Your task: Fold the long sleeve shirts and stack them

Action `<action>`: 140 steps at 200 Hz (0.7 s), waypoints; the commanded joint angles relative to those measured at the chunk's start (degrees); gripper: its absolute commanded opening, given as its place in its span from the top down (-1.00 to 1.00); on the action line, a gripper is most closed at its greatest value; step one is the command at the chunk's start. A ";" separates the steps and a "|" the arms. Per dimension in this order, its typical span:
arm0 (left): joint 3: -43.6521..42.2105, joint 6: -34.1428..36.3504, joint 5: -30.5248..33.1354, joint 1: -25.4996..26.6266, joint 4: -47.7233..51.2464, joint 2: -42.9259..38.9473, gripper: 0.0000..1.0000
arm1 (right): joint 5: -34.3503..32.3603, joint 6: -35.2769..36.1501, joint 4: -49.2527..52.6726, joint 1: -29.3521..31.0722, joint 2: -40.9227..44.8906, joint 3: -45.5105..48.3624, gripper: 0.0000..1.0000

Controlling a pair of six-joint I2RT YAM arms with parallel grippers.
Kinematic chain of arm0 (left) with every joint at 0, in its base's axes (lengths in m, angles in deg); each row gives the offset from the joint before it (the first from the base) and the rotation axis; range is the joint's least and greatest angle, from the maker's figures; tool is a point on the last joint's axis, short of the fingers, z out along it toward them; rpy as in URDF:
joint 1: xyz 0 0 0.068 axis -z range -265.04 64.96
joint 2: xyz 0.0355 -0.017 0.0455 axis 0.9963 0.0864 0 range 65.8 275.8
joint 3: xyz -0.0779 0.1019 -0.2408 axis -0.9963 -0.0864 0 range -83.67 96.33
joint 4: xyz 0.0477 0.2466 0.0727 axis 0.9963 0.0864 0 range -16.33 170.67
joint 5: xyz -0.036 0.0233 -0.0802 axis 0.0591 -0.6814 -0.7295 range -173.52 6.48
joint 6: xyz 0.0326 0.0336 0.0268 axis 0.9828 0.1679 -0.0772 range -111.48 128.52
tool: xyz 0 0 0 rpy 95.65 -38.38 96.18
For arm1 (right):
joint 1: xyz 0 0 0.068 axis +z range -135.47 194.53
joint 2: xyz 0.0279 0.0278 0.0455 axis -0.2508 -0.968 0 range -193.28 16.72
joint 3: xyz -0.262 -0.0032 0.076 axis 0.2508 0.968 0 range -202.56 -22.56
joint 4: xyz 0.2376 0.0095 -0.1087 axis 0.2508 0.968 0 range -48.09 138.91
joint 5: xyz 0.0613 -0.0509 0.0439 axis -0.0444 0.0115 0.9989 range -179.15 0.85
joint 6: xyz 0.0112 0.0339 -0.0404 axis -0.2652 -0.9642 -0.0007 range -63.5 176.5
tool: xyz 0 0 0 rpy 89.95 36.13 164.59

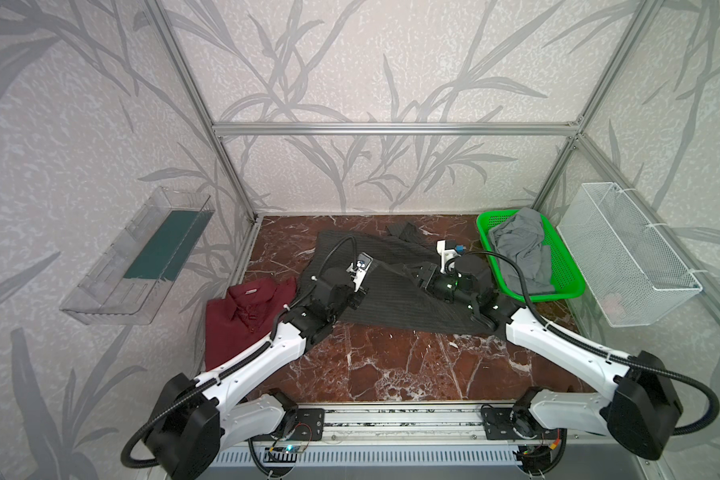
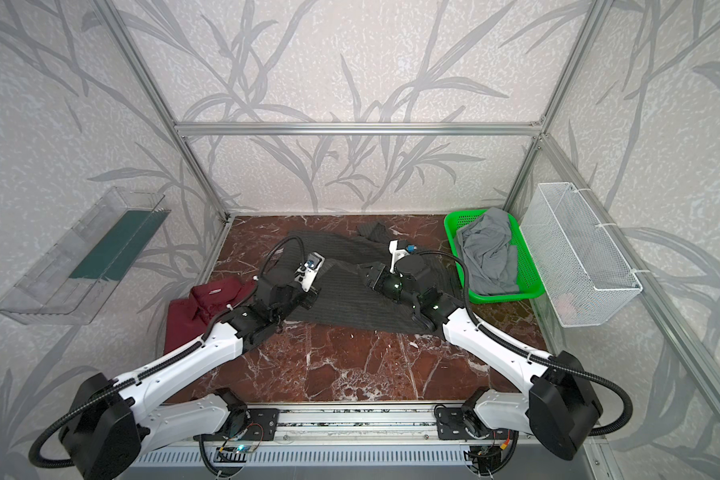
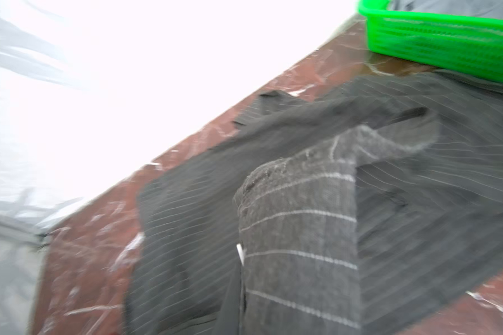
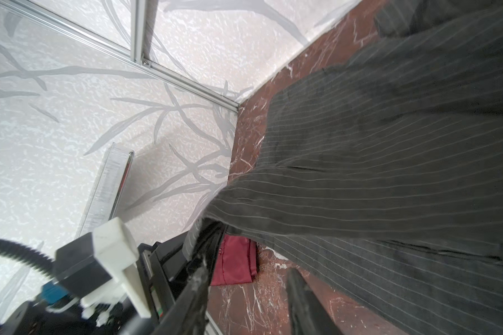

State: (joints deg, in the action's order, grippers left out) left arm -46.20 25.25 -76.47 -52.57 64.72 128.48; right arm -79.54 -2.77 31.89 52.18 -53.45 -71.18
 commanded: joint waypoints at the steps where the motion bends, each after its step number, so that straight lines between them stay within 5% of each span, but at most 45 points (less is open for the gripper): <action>1: -4.16 8.98 -9.83 -2.97 -12.91 -3.52 1.00 | -2.48 4.81 6.05 -2.39 3.46 0.73 -0.01; 59: -2.76 5.14 -18.56 -4.51 -25.26 -1.48 1.00 | -2.38 7.41 12.93 -6.32 5.56 6.05 0.04; 140: 8.46 -4.68 -27.63 -4.11 -33.25 3.06 1.00 | -0.36 3.45 -4.77 -6.26 -3.99 17.35 0.16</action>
State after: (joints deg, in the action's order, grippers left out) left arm -41.81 24.84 -98.96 -56.99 37.45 131.41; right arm -80.87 1.69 36.35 45.82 -53.29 -54.63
